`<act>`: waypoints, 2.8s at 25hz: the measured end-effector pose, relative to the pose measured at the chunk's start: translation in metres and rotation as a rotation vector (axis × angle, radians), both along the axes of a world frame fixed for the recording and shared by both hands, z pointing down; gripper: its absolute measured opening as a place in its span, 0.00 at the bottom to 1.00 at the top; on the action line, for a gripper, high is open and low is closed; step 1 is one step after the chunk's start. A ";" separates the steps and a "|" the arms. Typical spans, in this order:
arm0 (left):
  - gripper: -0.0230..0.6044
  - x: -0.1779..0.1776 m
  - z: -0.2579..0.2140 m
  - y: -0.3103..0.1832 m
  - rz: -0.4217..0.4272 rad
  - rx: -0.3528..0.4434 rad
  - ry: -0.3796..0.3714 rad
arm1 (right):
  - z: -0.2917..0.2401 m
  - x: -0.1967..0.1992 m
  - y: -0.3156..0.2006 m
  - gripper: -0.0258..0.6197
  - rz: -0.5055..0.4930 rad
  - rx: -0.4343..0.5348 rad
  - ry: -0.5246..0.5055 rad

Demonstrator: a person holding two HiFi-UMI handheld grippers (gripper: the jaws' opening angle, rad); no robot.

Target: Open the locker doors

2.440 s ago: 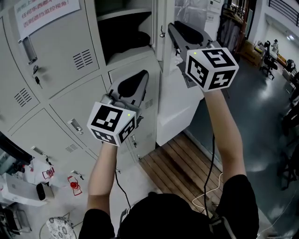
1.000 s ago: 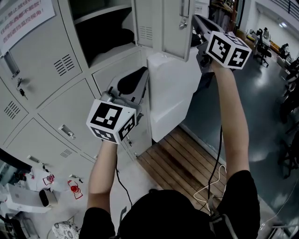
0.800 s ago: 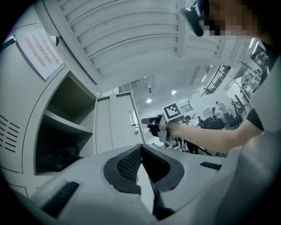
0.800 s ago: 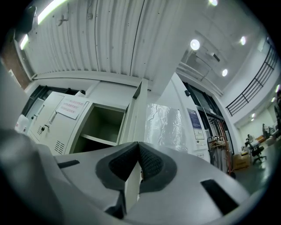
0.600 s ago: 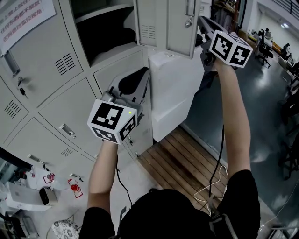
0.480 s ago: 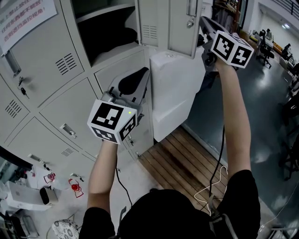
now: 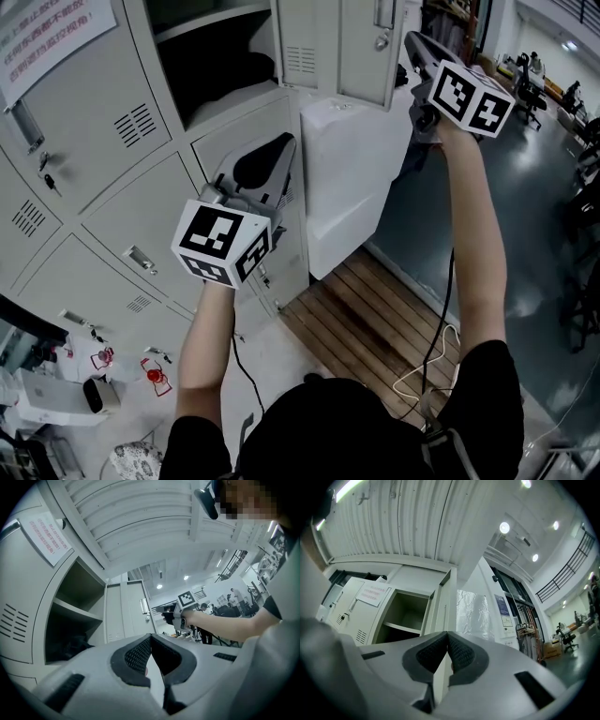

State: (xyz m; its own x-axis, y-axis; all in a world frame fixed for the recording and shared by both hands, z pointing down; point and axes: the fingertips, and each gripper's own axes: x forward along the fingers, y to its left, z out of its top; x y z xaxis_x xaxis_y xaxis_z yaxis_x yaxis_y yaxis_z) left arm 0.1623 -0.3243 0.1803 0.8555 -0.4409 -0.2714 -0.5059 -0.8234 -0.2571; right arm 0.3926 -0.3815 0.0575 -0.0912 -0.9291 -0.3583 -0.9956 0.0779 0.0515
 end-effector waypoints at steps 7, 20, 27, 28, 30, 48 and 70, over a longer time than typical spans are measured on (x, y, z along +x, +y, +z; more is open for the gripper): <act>0.07 -0.017 0.003 0.017 0.052 -0.014 0.000 | 0.023 -0.044 0.044 0.05 0.010 -0.008 0.063; 0.07 -0.087 0.023 0.074 0.108 -0.058 0.019 | 0.074 -0.155 0.139 0.05 -0.027 -0.039 0.072; 0.07 -0.130 0.040 0.107 0.108 -0.086 0.023 | 0.109 -0.207 0.181 0.05 -0.061 -0.064 0.021; 0.07 -0.135 0.042 0.111 0.108 -0.087 0.023 | 0.115 -0.214 0.185 0.05 -0.065 -0.067 0.016; 0.07 -0.146 0.047 0.119 0.110 -0.092 0.025 | 0.125 -0.229 0.195 0.05 -0.067 -0.074 0.008; 0.07 -0.194 0.104 0.192 0.189 -0.159 0.000 | 0.211 -0.320 0.277 0.05 -0.037 -0.141 0.027; 0.07 -0.189 0.141 0.198 0.173 -0.225 -0.005 | 0.255 -0.343 0.303 0.05 -0.070 -0.164 0.035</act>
State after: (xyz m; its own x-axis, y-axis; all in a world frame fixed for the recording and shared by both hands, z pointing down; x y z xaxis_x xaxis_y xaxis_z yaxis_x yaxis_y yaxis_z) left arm -0.0265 -0.1263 0.3209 0.9245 -0.3366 -0.1790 -0.3518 -0.9341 -0.0605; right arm 0.0499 -0.0788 0.3123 -0.1678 -0.9657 -0.1979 -0.9853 0.1576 0.0665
